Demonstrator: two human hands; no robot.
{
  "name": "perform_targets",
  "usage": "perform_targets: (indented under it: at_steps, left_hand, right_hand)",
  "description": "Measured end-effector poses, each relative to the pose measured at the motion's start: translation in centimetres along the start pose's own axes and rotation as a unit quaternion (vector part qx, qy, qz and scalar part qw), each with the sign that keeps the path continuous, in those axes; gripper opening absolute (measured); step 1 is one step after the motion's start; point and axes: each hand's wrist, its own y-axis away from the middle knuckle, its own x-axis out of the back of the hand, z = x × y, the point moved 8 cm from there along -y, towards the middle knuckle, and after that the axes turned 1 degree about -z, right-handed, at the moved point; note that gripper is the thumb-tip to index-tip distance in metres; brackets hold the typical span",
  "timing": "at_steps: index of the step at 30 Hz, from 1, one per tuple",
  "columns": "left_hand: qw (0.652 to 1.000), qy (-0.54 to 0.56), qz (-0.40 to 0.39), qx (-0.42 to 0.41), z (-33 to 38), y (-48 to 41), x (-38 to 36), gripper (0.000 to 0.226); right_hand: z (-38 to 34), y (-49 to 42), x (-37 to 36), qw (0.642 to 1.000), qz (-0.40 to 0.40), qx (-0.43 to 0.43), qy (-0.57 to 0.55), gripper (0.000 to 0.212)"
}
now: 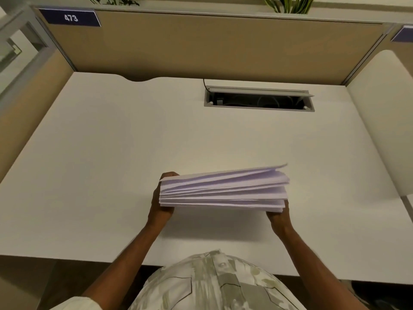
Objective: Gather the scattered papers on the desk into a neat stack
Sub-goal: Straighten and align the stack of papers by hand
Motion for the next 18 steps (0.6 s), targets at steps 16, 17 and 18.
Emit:
perform_targets:
  at_steps: [16, 17, 18]
  left_hand:
    - [0.939, 0.309, -0.037, 0.145, -0.7, 2.3, -6.4, 0.031]
    - [0.936, 0.316, -0.046, 0.148, -0.7, 2.7, -7.1, 0.036]
    - [0.935, 0.317, -0.057, 0.15, -0.6, 3.1, -7.7, 0.039]
  right_hand:
    - [3.7, 1.4, -6.6, 0.901, -0.007, -0.334, -0.276, 0.049]
    - [3.9, 2.1, -7.8, 0.898, -0.024, -0.34, -0.278, 0.044]
    - [4.1, 2.6, -8.5, 0.899, -0.025, -0.336, -0.278, 0.038]
